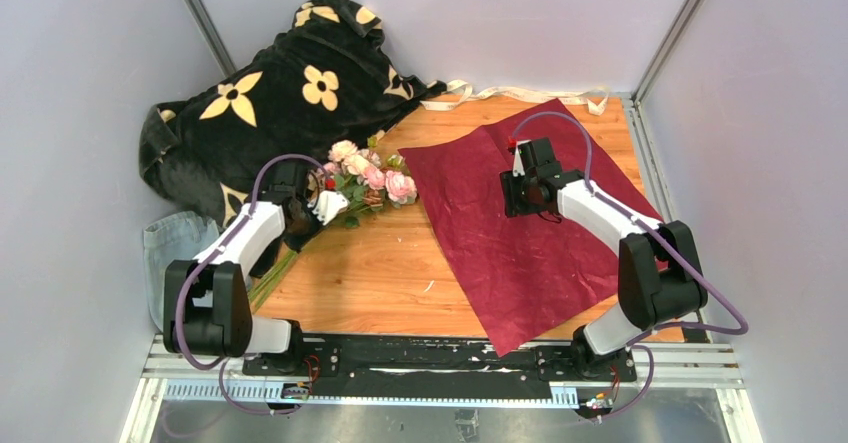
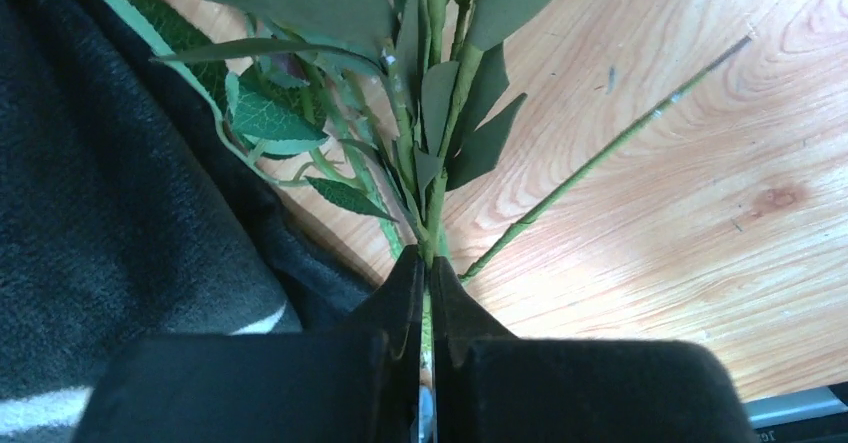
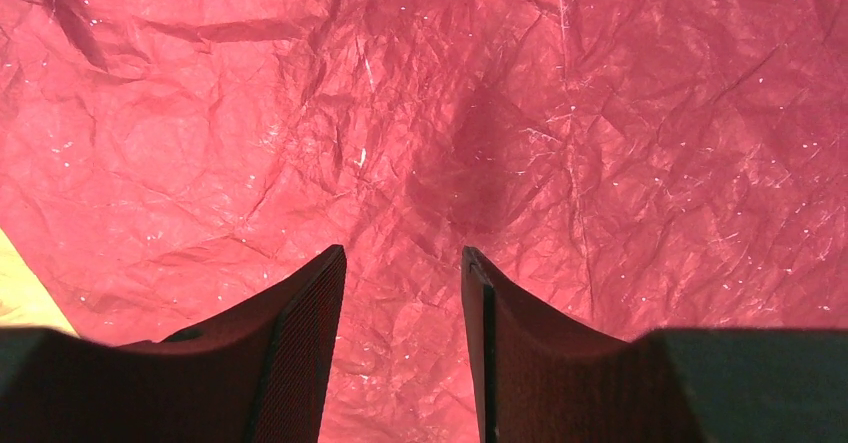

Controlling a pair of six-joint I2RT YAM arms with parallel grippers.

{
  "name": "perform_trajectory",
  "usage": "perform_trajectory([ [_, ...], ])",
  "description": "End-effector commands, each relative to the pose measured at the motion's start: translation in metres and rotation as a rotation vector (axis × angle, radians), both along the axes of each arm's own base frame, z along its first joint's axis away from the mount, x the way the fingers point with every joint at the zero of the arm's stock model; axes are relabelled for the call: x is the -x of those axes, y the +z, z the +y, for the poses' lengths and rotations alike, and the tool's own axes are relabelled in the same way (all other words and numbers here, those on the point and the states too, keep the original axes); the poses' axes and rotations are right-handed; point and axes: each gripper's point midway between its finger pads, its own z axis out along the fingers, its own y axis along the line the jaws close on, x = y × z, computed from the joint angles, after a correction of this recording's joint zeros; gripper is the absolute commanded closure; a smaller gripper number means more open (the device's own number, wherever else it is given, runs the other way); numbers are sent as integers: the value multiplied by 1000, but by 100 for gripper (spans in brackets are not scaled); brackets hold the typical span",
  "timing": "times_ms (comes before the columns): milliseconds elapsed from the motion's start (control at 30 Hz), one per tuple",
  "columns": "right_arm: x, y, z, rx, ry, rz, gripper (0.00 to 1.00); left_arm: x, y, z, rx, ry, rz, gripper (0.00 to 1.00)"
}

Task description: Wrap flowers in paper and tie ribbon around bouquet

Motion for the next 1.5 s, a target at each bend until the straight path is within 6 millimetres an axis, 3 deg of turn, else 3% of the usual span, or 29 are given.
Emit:
perform_trajectory([
  [0, 8, 4, -5, 33, 5, 0, 49, -16, 20, 2, 5, 53, -85, 100],
  [100, 9, 9, -5, 24, 5, -6, 49, -22, 51, 5, 2, 119, -152, 100],
  [233, 9, 26, 1, -13, 13, -41, 49, -35, 117, 3, 80, 215, -321, 100],
  [333, 8, 51, 10, -62, 41, -93, 49, -41, 165, 6, 123, 287, -422, 100],
  [433, 10, 84, 31, -127, 131, -185, 47, -46, 217, -7, 224, 297, -530, 100],
  [533, 19, 132, 73, -232, 311, -319, 39, -46, 263, -34, 400, 264, -598, 100],
  [667, 49, 221, 158, -479, 602, -560, 19, -35, 333, -94, 753, 152, -606, 100],
  [767, 80, 287, 221, -699, 777, -712, 15, -24, 370, -124, 950, 90, -553, 100],
  [867, 98, 328, 269, -847, 869, -741, 14, -16, 385, -135, 1042, 84, -536, 100],
  [967, 100, 342, 304, -918, 900, -717, 15, -13, 393, -138, 1072, 85, -550, 100],
  [1067, 97, 344, 332, -960, 913, -681, 17, -9, 395, -139, 1084, 77, -556, 100],
  [1267, 87, 334, 362, -974, 894, -627, 25, 0, 390, -144, 1100, 57, -529, 100],
  [1333, 90, 330, 368, -983, 914, -604, 42, 1, 388, -144, 1099, 57, -526, 100],
  [1433, 92, 324, 372, -972, 933, -572, 91, 0, 380, -144, 1098, 69, -511, 100],
  [1467, 91, 322, 369, -961, 920, -569, 99, -1, 378, -143, 1094, 77, -513, 100],
])
